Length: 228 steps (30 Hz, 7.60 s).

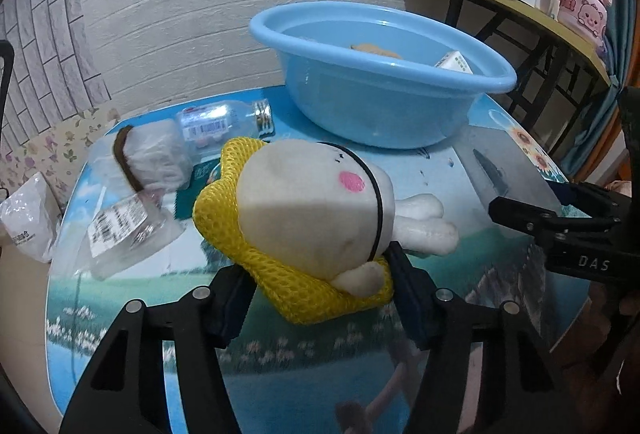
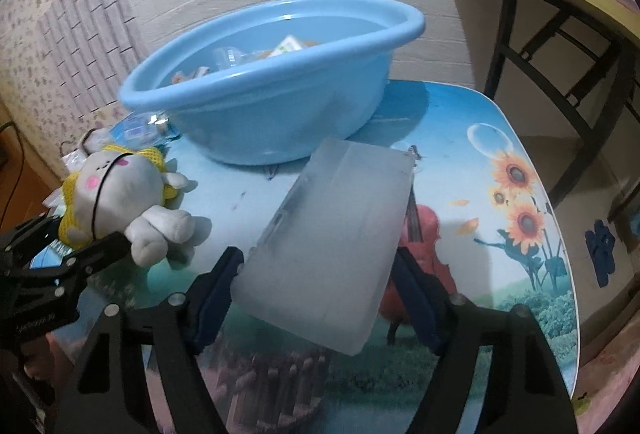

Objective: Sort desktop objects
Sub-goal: 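Grasp the plush bunny with the left tool while the right tool grasps the clear plastic box, then lift the plush bunny with the left tool while the right tool lifts the clear box, then carry the bunny and clear box over the blue basin with both tools, then open both tools to drop the bunny and clear box into the basin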

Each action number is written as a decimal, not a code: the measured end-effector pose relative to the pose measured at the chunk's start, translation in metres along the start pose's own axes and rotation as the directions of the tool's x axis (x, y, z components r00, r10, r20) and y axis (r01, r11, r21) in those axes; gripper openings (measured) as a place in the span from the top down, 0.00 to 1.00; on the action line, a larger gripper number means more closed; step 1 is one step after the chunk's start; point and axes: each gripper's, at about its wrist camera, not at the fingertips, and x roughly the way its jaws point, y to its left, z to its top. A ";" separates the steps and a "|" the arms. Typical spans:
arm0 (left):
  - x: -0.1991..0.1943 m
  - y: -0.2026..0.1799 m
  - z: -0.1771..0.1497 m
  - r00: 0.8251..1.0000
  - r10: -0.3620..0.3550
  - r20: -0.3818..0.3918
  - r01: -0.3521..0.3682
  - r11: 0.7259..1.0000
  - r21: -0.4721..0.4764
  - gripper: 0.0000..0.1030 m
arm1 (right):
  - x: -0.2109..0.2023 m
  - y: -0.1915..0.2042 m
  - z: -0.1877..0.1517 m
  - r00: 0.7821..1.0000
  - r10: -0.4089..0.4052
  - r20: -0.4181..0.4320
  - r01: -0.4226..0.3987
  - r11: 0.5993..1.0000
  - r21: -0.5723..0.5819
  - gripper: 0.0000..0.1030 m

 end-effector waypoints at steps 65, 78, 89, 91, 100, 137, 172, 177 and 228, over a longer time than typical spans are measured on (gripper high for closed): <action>-0.002 0.027 -0.036 0.996 0.084 0.023 -0.083 0.996 -0.029 0.00 | 0.010 0.011 -0.015 1.000 -0.021 0.010 0.023 0.987 -0.160 0.00; -0.005 0.024 -0.043 0.992 0.099 0.078 -0.096 0.995 -0.041 0.00 | 0.008 0.011 -0.019 0.999 -0.020 0.029 0.024 0.987 -0.159 0.00; -0.007 0.024 -0.046 0.990 0.101 0.097 -0.097 0.994 -0.045 0.00 | 0.008 0.011 -0.020 0.999 -0.016 0.031 0.021 0.987 -0.161 0.00; -0.007 0.024 -0.046 0.990 0.101 0.100 -0.096 0.994 -0.046 0.00 | 0.007 0.011 -0.020 0.999 -0.017 0.033 0.022 0.987 -0.161 0.00; -0.008 0.024 -0.047 0.989 0.099 0.108 -0.095 0.994 -0.047 0.00 | 0.005 0.012 -0.021 0.999 -0.012 0.032 0.017 0.986 -0.167 0.00; -0.074 0.024 -0.007 0.963 0.068 0.259 -0.050 0.996 -0.075 0.79 | -0.071 0.038 0.002 0.961 0.144 0.237 -0.090 0.971 -0.221 0.41; 0.000 0.015 0.008 0.996 0.009 0.089 -0.007 1.000 -0.031 0.24 | -0.061 0.023 0.021 0.957 0.167 0.236 -0.126 0.975 -0.181 0.41; -0.011 0.017 0.009 0.992 -0.012 0.124 0.018 0.999 -0.050 0.28 | -0.061 0.023 0.022 0.957 0.166 0.237 -0.125 0.976 -0.180 0.41; 0.015 -0.038 0.109 0.961 0.043 0.272 -0.073 0.992 0.101 0.14 | 0.016 -0.012 0.110 0.950 0.062 0.306 -0.020 0.990 -0.138 0.29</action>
